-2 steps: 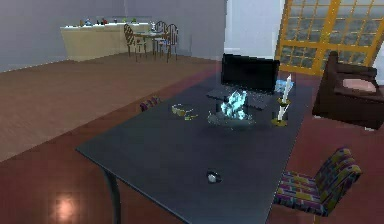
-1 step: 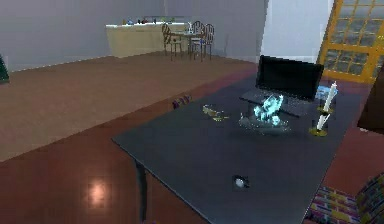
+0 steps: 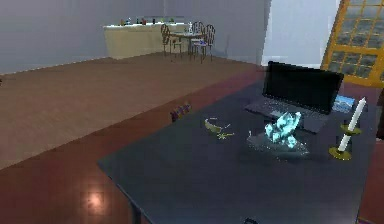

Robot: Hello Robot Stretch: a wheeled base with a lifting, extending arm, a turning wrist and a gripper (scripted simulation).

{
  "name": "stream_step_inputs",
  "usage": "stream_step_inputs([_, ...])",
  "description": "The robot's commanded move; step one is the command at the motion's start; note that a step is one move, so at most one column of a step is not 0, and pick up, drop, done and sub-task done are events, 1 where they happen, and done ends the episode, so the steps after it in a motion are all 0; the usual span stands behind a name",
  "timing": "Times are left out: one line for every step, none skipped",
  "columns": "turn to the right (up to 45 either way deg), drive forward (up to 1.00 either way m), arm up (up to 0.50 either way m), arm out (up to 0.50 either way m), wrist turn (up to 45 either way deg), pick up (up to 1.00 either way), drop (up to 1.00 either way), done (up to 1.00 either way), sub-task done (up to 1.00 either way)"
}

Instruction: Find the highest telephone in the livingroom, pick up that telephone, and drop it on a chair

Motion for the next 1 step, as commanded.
stream_step_inputs([-45.0, 0.0, 0.0, 0.0, 0.0, 0.0, 0.0, 0.0, 0.0])
